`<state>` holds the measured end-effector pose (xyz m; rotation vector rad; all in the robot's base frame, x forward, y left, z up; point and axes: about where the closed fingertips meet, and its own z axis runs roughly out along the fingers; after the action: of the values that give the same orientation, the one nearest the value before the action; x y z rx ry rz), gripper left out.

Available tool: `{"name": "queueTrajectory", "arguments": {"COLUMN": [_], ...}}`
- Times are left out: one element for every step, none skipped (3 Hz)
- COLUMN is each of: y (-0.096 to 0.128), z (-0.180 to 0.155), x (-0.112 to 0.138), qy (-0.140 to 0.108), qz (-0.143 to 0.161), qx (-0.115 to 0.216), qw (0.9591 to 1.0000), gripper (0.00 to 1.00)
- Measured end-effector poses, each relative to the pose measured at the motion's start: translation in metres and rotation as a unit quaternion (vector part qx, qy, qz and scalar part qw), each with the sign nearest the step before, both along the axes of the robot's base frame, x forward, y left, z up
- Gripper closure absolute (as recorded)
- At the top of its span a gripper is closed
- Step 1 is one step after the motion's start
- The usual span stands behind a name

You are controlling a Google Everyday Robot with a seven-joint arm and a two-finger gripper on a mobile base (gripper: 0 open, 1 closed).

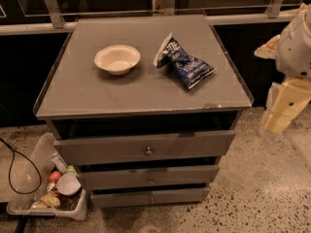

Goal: Open middle drawer

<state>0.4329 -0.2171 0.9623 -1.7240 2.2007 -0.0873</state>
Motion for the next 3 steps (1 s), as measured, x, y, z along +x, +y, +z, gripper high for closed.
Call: {"name": "queueTrajectory", "arguments": {"y": [-0.002,-0.006,-0.007], "z": [-0.046,-0.103,-0.165], "x": [-0.015,-0.037,-0.046], "qy": [-0.003,-0.016,-0.015], "qz": [0.011,0.022,0.030], "qx": [0.039,0.084,0.103], "qw": [0.9992,0.9961,0.9941], "gripper": [0.00,0.00,0.00]}}
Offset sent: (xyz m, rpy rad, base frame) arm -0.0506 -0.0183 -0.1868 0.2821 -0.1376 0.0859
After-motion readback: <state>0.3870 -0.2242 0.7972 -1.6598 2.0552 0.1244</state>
